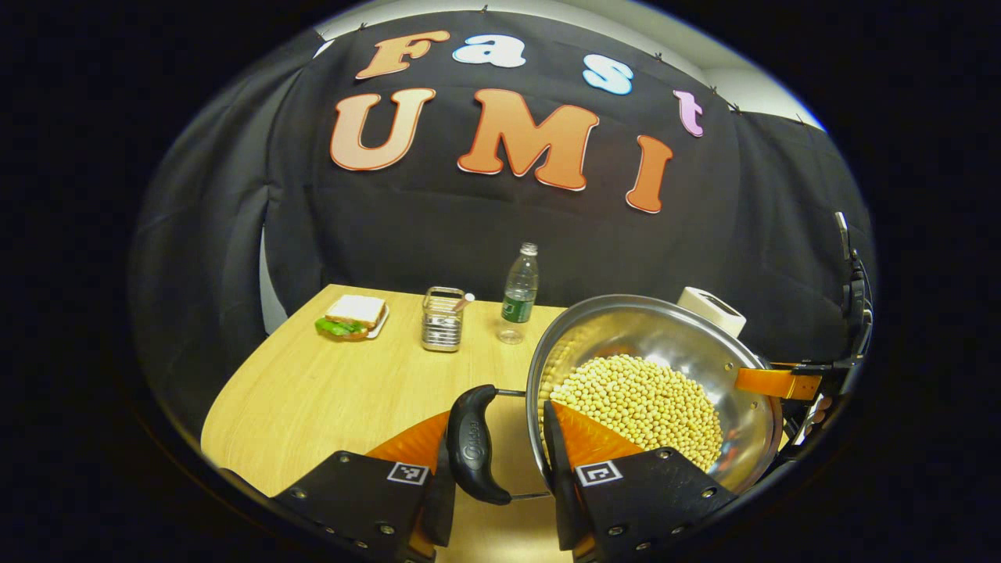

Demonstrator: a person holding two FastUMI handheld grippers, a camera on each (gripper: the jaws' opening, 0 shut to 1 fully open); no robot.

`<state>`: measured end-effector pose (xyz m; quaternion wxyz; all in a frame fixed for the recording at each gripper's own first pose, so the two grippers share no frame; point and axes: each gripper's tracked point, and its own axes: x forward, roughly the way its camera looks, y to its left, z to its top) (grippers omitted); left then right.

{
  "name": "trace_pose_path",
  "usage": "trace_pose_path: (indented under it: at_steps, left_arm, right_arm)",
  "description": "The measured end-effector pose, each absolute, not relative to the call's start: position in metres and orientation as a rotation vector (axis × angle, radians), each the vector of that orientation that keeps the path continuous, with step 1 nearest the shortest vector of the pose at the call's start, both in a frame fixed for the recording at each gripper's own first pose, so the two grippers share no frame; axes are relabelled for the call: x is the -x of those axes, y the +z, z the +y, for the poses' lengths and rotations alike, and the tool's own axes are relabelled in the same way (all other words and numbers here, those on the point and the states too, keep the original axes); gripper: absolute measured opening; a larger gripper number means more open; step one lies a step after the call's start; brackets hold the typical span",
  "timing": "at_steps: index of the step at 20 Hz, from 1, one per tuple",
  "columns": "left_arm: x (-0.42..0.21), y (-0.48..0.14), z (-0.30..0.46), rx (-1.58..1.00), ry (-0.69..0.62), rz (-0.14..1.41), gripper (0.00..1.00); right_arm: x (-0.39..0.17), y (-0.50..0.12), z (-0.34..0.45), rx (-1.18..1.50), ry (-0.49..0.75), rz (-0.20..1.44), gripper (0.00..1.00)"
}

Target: First push the handle of the pot to place it horizontally, then grasp the pot with both hands and set it on the induction cooktop.

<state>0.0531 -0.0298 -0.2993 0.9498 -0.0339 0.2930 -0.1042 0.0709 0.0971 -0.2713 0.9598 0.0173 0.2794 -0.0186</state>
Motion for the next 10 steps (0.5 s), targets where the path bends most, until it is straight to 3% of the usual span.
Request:
trace_pose_path:
  at_steps: [10]
  left_arm:
    - [-0.048, -0.33, -0.112, 0.064, -0.285, 0.683, 0.53]
  right_arm:
    - [-0.058, -0.289, 0.013, -0.049, -0.11, 0.61, 0.47]
